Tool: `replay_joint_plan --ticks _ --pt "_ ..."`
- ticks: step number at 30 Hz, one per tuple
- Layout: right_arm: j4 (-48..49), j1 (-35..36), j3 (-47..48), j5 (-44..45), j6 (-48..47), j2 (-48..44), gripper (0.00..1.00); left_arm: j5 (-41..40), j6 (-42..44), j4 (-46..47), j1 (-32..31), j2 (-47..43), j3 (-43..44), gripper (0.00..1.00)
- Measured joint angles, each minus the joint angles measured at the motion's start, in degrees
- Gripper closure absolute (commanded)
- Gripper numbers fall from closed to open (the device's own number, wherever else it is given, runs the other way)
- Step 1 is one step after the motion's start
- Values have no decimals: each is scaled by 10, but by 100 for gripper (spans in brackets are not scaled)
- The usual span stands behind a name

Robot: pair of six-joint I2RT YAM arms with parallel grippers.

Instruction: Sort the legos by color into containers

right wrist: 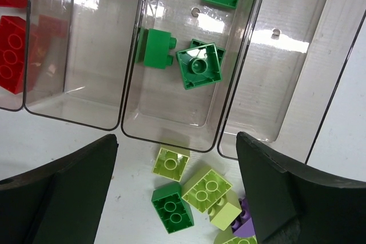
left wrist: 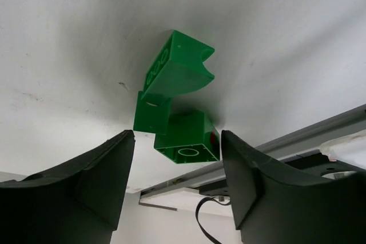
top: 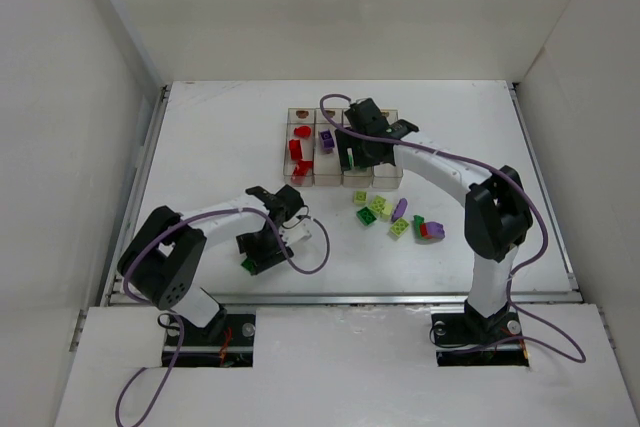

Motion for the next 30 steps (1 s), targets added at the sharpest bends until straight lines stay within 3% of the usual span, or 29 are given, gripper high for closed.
replay_joint_plan --ticks 2,3,7,8,15,24,30 --pt "0 0 -3 0 0 0 10 -1 0 1 2 3 0 56" --pt "-1 0 -4 0 0 0 10 -1 0 2 3 5 0 70" --pt "0 0 -5 2 0 0 10 -3 2 -3 3 5 1 97" --pt "-1 0 -5 2 0 0 10 1 2 -6 3 5 1 100" --pt "-1 0 -5 3 0 0 10 17 0 -48 3 5 56 100" --pt "-17 -3 -4 1 -3 -28 8 38 3 -90 7 1 238 100" --pt "5 -59 -21 -117 -2 -137 6 140 -10 -30 32 -38 301 100"
